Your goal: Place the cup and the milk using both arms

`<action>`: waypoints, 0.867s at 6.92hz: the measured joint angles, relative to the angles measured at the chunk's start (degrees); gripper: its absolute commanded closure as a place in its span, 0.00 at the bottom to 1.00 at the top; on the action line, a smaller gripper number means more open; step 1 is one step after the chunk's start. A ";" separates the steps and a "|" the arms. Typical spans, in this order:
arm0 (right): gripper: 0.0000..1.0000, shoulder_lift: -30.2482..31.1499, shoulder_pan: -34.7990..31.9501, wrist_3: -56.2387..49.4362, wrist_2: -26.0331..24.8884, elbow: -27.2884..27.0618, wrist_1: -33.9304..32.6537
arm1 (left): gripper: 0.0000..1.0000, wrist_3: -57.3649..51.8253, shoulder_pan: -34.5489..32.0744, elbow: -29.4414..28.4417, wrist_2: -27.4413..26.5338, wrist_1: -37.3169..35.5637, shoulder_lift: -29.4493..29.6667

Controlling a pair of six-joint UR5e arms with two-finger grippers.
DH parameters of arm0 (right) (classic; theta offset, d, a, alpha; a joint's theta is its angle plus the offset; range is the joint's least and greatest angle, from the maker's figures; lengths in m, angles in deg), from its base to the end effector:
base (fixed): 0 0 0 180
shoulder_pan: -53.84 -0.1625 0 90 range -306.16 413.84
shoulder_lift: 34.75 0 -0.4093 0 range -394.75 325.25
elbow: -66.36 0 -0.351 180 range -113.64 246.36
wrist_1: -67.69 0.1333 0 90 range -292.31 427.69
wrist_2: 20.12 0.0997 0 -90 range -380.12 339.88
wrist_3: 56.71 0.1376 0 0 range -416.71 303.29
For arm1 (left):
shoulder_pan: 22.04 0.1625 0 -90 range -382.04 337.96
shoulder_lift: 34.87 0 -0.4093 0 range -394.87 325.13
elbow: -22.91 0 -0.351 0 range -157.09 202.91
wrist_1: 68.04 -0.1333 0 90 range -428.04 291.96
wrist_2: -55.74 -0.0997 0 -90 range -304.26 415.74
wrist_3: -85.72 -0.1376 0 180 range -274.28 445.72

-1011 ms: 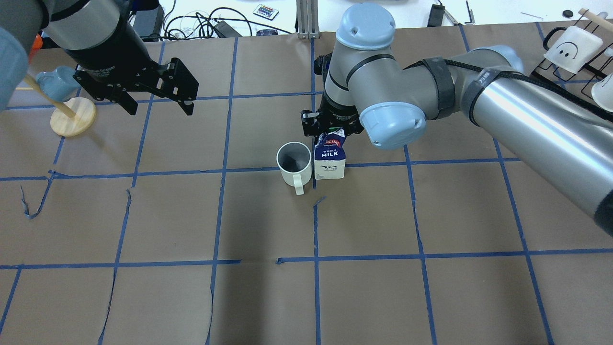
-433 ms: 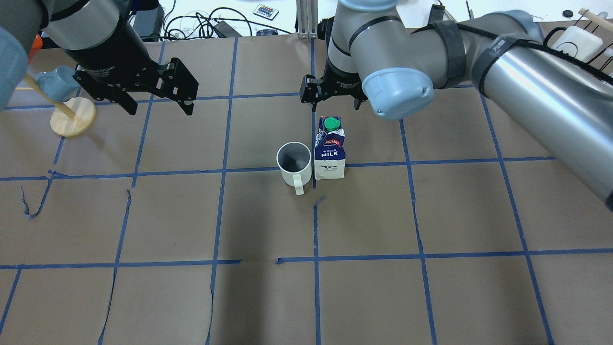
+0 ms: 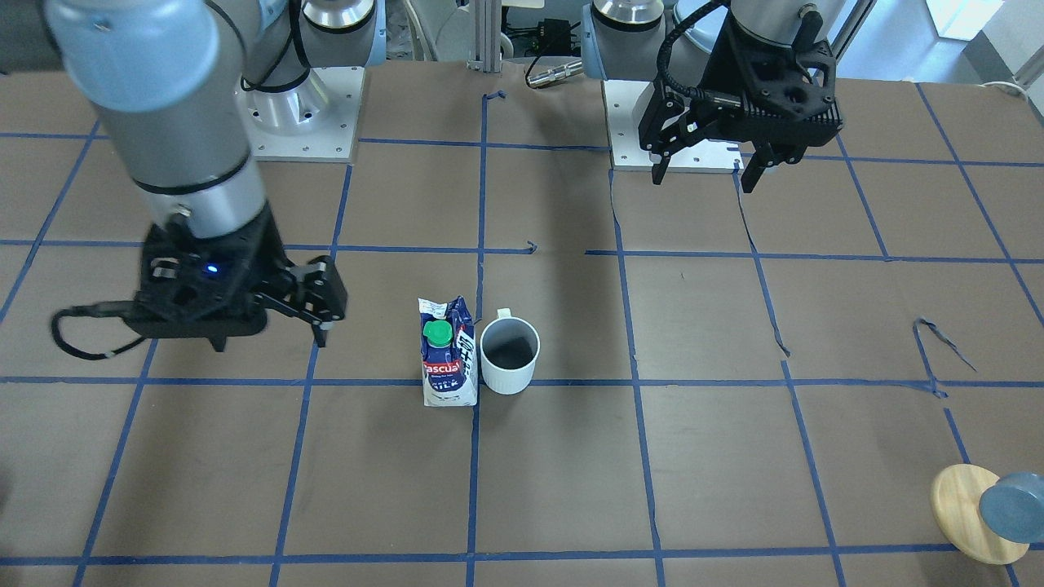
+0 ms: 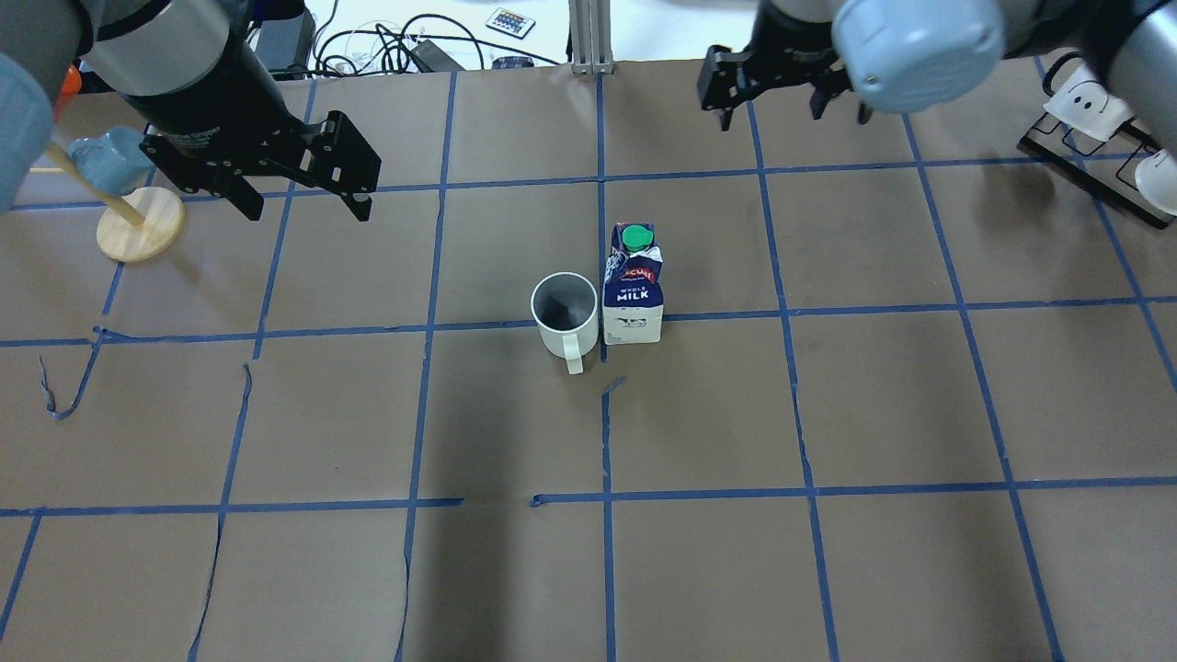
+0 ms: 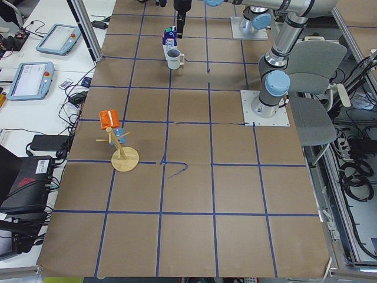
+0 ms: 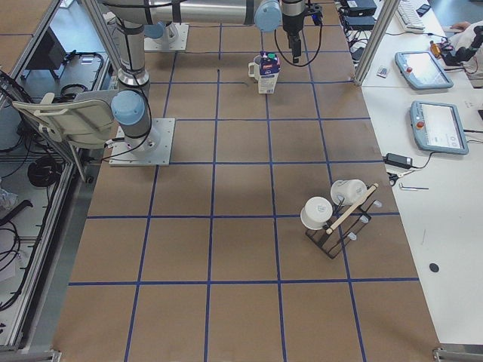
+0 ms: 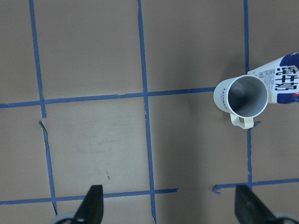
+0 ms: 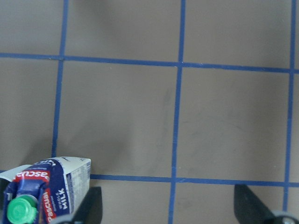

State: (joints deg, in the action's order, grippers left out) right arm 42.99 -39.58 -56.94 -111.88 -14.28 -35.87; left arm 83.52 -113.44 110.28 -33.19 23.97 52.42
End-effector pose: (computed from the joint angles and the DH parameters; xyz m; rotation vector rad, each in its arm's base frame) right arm 0.1623 -0.5522 0.4280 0.0944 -3.1012 0.2907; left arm -0.1465 -0.4342 0.4725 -0.0989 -3.1204 0.0910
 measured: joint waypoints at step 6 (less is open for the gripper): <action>0.00 8.66 2.03 -2.80 0.51 -7.25 0.31 | 0.00 0.00 0.03 0.00 -0.01 0.01 -0.01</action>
State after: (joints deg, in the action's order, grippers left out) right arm 51.65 -37.55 -59.74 -111.36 -21.54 -35.56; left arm 83.52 -113.42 110.28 -33.20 23.98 52.40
